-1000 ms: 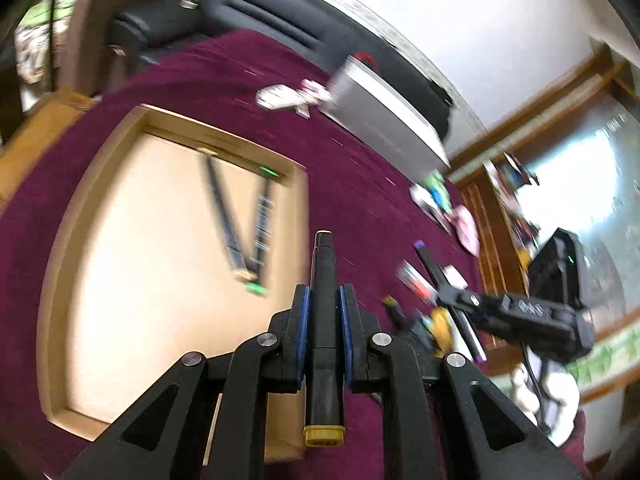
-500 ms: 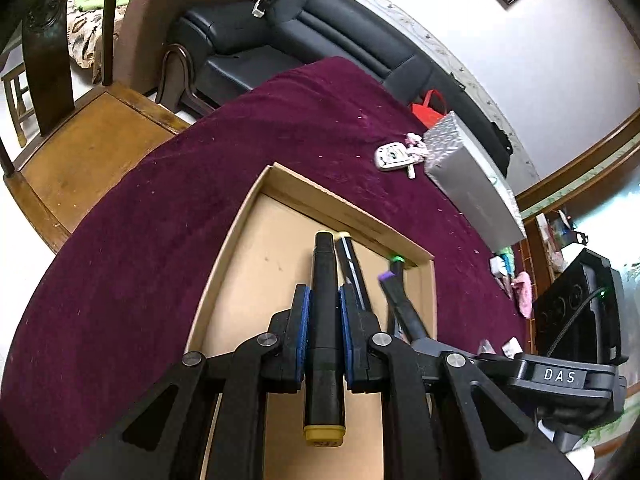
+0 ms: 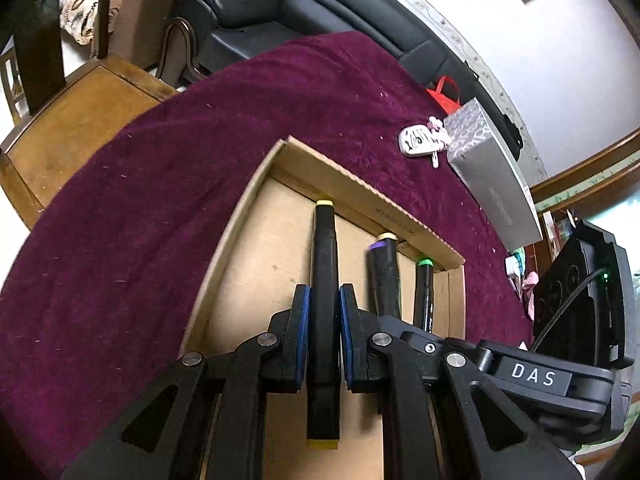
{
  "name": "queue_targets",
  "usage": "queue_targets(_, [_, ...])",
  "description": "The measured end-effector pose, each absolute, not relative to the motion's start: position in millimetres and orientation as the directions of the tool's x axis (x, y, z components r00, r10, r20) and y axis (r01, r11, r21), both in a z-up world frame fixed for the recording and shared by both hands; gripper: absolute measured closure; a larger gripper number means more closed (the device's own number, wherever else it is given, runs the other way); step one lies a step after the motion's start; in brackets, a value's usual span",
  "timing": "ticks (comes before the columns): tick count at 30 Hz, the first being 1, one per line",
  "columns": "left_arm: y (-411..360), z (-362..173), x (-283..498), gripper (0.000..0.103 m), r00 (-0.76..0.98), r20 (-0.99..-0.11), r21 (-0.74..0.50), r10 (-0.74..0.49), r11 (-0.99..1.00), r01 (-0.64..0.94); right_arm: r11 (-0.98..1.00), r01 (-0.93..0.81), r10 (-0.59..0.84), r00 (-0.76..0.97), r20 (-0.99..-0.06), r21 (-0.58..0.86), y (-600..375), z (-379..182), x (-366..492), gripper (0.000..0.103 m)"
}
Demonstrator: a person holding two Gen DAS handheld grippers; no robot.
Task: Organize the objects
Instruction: 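Carry both markers into the tray beside the others and release them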
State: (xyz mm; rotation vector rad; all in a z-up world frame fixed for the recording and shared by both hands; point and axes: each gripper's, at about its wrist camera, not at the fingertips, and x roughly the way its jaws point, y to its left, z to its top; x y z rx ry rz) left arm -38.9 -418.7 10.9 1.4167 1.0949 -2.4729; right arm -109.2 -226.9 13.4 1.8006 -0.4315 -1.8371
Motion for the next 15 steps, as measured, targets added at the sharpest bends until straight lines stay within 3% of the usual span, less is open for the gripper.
queue_targets(15, [-406.0, 2.8, -50.7, 0.092, -0.537, -0.786, -0.536, 0.306, -0.77, 0.347, -0.844, 0.161, -0.521, -0.024, -0.853, 0.511, -222.0, 12.8, -114.4, 0.089])
